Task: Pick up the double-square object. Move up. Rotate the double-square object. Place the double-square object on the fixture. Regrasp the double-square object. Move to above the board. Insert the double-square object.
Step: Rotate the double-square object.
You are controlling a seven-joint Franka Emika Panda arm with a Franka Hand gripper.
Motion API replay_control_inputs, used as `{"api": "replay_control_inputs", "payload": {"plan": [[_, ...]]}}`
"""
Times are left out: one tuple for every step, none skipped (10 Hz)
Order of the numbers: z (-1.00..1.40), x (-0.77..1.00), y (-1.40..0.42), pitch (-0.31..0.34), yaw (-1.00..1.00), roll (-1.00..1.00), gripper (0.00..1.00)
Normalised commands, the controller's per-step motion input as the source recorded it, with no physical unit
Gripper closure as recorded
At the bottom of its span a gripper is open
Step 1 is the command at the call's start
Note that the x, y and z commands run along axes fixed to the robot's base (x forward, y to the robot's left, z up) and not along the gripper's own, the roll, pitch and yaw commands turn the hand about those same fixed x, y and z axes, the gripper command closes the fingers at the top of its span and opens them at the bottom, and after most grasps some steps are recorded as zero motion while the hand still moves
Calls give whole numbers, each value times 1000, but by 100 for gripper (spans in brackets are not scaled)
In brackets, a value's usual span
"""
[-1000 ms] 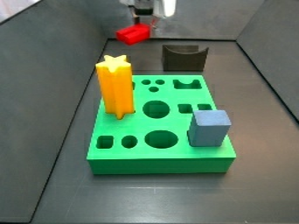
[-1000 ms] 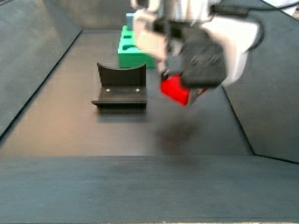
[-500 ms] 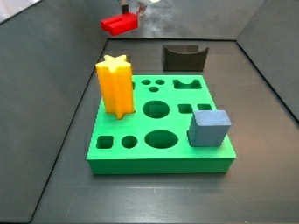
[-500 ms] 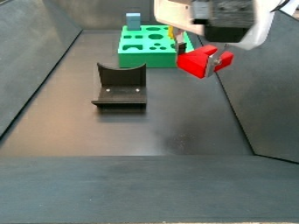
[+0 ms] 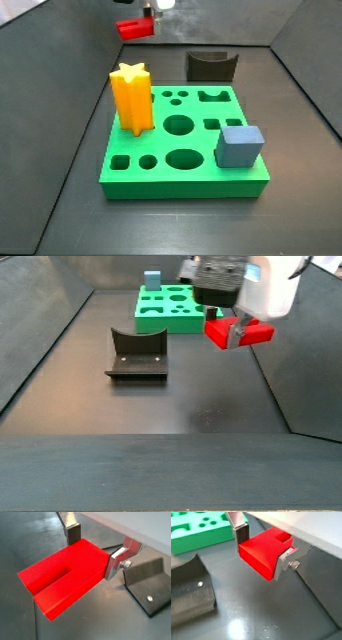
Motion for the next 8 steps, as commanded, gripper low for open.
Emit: {"api": "replay_control_inputs", "payload": {"plan": [[-43,23,19,1,-1000,-9,100],[-42,22,19,2,-1000,-10,100],[-42,20,19,2,-1000,-10,100],[-41,19,18,2,-1000,-11,100],[-41,19,18,2,-1000,-11,100],[-41,18,18,3,-1000,-12,100],[-42,18,18,3,-1000,-12,100],[-42,18,18,3,-1000,-13,100]]}}
